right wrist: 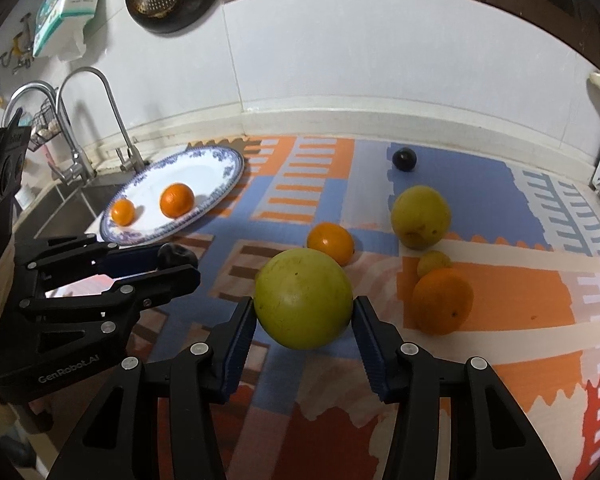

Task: Organize fruits
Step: 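Grasp the green pomelo with the right gripper while the left gripper grasps the dark plum, then carry the pomelo and plum to the plate and release both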

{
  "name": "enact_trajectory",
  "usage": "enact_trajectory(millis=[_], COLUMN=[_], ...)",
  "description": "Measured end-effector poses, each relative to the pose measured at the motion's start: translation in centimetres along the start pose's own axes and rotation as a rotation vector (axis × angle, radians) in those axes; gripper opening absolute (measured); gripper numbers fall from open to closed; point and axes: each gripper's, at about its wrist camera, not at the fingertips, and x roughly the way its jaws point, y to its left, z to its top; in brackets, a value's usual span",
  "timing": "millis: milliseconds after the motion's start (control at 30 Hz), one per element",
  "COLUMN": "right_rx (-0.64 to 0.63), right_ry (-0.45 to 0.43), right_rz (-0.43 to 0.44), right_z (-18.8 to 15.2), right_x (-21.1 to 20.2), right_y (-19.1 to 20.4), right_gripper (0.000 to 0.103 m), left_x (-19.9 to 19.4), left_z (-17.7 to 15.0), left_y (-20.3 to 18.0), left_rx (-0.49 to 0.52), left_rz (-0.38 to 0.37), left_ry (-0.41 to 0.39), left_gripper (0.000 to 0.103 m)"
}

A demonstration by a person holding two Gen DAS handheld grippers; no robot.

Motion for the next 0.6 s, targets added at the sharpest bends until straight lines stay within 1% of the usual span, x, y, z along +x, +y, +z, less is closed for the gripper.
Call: enact_trajectory(millis=[200, 600], right_rx=[-0.016, -0.068], right_ry=[-0.042, -0.116], right_rz=[0.011, 0.051], right_z=[0.8, 2.3], right_x=[-1.8, -4.6], right_y=[1.2, 4.5], right_gripper=[0.050, 0.050], left_x=[-2.5, -7.5], left_z=[0.2, 0.1], left_y=[0.5, 2.0], left_rx=[-0.030, -0.074], left_rz=[0.015, 0.098], left_ry=[-0.046, -0.131], left_gripper=[0.026, 0.026])
